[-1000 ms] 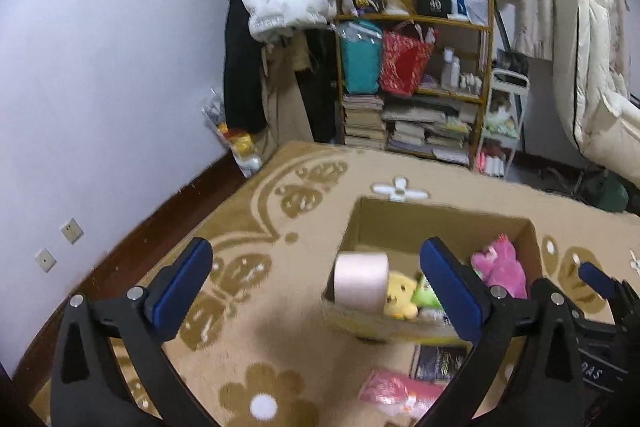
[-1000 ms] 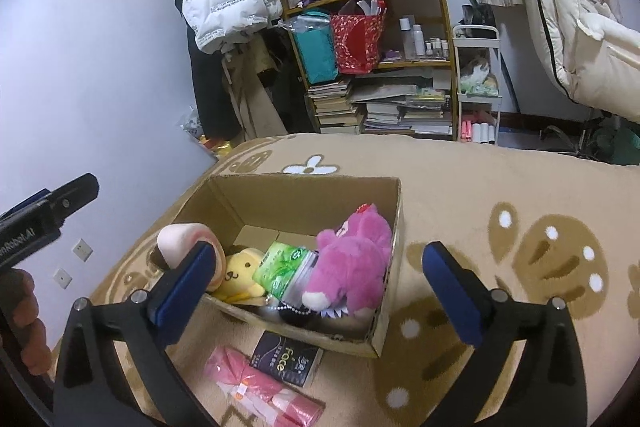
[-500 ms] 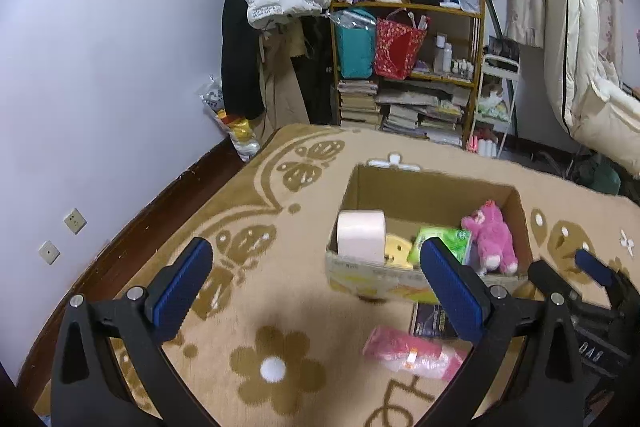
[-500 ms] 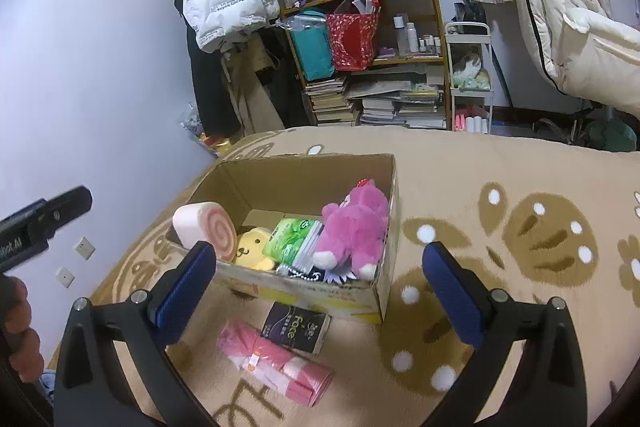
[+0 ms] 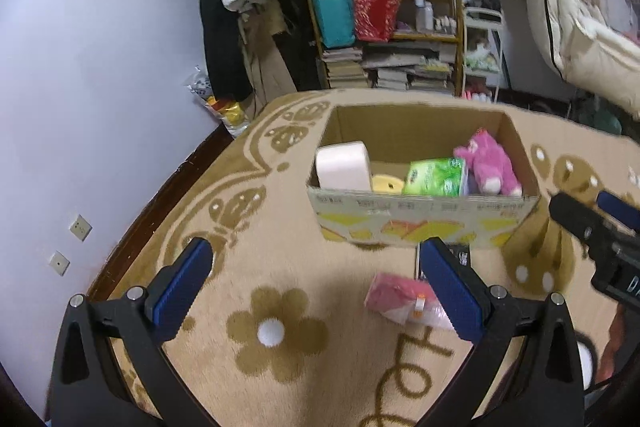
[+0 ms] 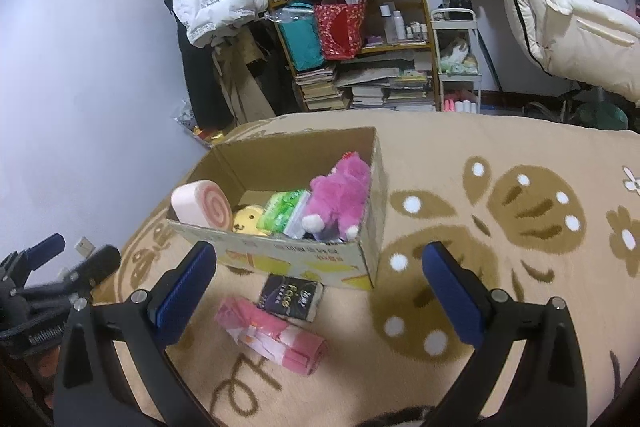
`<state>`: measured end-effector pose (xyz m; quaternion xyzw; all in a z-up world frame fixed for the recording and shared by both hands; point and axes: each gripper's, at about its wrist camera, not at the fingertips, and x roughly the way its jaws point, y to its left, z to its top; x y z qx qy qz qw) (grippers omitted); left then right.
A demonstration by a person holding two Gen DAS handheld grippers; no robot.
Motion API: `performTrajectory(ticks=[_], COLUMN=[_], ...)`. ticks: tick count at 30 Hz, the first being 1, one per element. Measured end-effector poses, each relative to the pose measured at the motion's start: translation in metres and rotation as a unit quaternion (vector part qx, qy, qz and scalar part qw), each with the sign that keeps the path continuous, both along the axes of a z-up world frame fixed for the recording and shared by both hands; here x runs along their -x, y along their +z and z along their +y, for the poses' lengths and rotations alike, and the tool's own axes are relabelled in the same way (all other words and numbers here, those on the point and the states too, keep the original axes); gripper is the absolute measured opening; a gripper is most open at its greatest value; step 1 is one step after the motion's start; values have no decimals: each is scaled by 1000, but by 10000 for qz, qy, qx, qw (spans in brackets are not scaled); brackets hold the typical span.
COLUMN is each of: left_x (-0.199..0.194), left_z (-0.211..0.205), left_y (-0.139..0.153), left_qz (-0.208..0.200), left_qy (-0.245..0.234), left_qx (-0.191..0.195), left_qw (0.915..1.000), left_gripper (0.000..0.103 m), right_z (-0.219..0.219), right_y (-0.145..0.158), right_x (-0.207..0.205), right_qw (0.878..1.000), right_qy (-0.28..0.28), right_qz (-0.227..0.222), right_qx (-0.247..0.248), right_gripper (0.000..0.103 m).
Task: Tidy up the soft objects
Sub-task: 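Move both grippers toward the pink roll and black Face tissue pack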
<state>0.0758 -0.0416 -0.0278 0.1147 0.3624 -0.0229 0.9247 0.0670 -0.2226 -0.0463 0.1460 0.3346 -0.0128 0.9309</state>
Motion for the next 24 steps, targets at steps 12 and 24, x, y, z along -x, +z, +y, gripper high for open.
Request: performTrajectory(ticks=[12, 24], left_x=[0, -11], left_z=[-9, -13], left_y=[-38, -61], left_qz=[399, 763], left_qy=[-70, -106], left_qx=[-93, 61], left_qw=[9991, 9970], left_gripper=[103, 103], right_z=[2, -2], right_y=[-21, -47], right_x=[-2, -13], right_qw=[9992, 9971], right_qy=[-10, -38], right_qz=[399, 761], right_qx=[25, -87], right_gripper=[103, 103])
